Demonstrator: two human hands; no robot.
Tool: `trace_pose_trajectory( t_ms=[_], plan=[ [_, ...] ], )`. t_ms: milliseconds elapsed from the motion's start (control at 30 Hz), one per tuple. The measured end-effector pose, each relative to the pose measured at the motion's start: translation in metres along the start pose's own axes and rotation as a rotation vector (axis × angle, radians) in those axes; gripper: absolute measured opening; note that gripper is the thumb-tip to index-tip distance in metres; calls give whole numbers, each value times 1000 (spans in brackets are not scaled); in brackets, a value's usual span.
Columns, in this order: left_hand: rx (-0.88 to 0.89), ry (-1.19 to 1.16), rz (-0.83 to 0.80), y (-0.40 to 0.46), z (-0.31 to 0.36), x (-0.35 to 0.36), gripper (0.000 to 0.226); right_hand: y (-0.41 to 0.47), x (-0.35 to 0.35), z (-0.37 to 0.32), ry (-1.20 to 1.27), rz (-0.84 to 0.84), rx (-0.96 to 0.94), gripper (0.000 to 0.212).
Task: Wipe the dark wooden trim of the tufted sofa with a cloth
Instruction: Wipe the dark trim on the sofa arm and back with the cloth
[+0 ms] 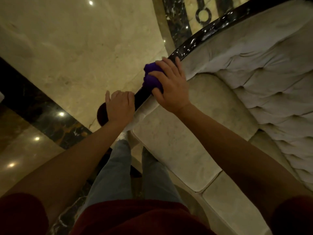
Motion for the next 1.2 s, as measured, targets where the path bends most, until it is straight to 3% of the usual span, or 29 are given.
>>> trace_pose_trajectory(
  t_ms=[167, 300, 467, 667, 767, 900, 1033, 1200],
  plan=[
    [-30, 14, -99, 22, 35, 5, 23, -4, 10, -15, 48, -10, 66, 46],
    [-73, -9, -114, 24, 36, 11, 23, 8, 9, -6, 37, 42, 77, 36],
    [-62, -171, -4, 31, 43, 8, 37, 42, -10, 44, 46, 138, 60, 26],
    [-142, -122, -11, 58, 64, 8, 44, 60, -30, 101, -50, 139, 126, 35],
    [-164, -124, -27, 68, 75, 9, 44, 59, -30, 90, -82, 130, 88, 43],
    [-296, -312, -12, 67, 72, 9, 47, 40, -14, 64, 21, 145, 61, 28],
    [-165, -146, -44, 70, 90, 2, 44, 54, -19, 86, -10, 261, 1, 12],
    [-120, -102, -87, 113, 141, 4, 40, 74, -34, 149, -84, 218, -56, 25]
  ],
)
Point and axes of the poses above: each hand's wrist, its own y-axis towards the middle knuckle, its own x-axis out of the palm, z = x × y, the point moved 6 cm from there along y, towards the middle knuckle, and after that the axes turned 5 degrees about -x, right-handed, at the moved point
